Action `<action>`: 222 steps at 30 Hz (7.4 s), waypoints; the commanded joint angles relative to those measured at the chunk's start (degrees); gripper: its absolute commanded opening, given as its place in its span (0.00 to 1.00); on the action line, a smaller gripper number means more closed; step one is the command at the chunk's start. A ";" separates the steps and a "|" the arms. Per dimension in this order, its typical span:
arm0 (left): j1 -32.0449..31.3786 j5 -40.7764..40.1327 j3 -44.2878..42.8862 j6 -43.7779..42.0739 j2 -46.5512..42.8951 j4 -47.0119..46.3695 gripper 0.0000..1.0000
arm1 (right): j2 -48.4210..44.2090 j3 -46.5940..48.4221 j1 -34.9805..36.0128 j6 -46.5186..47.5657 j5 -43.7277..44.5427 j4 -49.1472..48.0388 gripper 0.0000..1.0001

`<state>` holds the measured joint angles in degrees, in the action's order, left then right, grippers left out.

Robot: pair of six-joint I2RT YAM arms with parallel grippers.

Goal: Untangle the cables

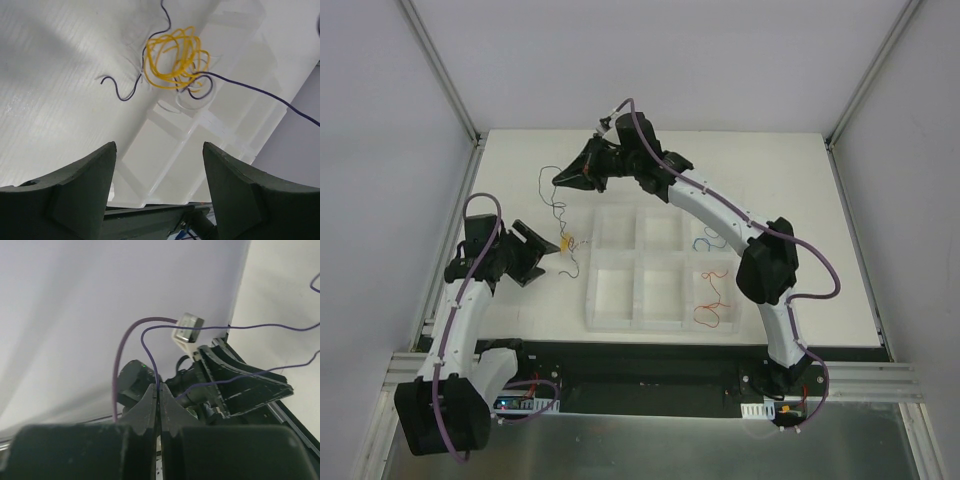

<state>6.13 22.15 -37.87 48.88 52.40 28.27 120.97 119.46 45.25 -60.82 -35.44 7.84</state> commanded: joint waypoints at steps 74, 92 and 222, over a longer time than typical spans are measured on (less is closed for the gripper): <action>-6.57 -18.90 5.70 -10.73 23.89 -19.48 0.56 | -10.05 24.68 0.10 -10.02 11.98 -11.79 0.00; -3.14 9.14 4.91 -14.44 4.58 -19.93 0.40 | -17.08 5.18 -2.54 5.68 4.68 -4.97 0.00; -7.10 -82.09 -50.38 -34.64 -9.25 35.71 0.00 | -5.22 18.00 -59.05 32.07 13.02 26.26 0.00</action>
<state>-1.06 -55.31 -87.99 16.86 42.81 65.28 115.85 134.98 -11.60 -30.50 -21.67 36.64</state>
